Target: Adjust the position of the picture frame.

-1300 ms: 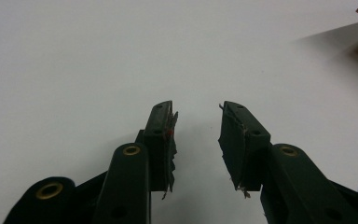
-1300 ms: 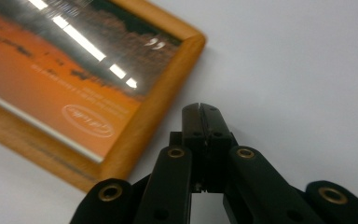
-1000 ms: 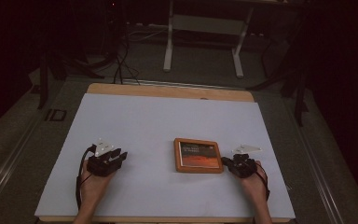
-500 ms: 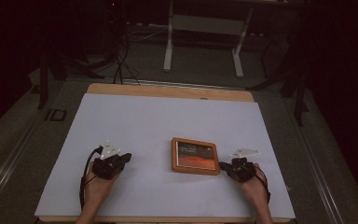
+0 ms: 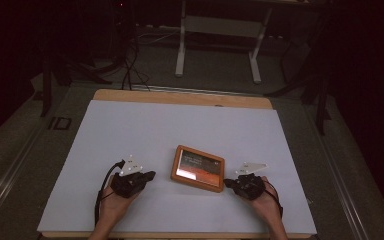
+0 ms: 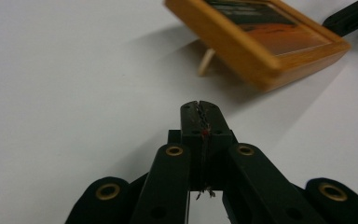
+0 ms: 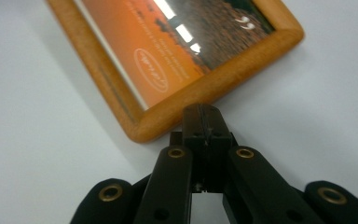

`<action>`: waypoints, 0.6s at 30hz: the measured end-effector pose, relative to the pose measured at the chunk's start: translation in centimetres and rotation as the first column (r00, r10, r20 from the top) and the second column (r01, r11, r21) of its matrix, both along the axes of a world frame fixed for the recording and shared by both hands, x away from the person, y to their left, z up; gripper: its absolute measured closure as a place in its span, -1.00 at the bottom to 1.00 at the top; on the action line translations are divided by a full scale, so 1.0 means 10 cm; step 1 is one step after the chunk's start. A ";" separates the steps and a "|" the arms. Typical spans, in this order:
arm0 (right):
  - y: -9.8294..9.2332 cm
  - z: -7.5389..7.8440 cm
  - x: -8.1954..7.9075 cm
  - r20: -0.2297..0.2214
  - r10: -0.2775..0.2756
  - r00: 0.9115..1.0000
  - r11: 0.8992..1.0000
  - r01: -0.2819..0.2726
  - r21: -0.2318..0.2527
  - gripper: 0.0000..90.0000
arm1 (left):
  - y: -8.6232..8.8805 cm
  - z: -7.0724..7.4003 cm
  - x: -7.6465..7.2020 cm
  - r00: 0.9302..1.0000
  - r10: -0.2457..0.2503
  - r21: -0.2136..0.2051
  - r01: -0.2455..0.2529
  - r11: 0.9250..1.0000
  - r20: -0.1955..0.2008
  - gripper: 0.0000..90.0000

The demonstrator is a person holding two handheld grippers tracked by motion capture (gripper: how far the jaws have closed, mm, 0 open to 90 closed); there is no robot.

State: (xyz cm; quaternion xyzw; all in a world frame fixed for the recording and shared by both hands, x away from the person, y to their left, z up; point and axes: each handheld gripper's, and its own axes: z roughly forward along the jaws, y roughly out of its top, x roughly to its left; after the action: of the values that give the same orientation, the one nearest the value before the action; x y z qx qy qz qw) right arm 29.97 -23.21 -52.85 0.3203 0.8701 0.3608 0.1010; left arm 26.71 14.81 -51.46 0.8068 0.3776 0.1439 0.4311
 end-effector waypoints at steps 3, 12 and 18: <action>0.08 0.03 -0.02 0.024 0.026 0.999 1.000 -0.025 -0.010 1.00 | -0.01 0.01 -0.03 1.000 -0.017 -0.013 0.017 1.000 -0.005 1.00; 0.15 0.09 0.20 0.099 -0.038 0.994 0.999 0.041 -0.027 1.00 | -0.18 -0.03 -0.11 0.996 -0.086 0.007 0.086 0.996 -0.011 1.00; 0.21 0.14 0.44 0.132 -0.076 0.988 0.996 0.081 -0.033 1.00 | -0.33 -0.05 -0.12 0.993 -0.122 0.030 0.122 0.992 -0.005 1.00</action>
State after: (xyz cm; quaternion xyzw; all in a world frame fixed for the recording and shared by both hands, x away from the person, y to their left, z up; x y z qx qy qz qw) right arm 34.36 -21.12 -51.43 0.3277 0.8551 0.3601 0.1781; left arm 25.49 11.53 -51.98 0.8349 0.3262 0.1218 0.4262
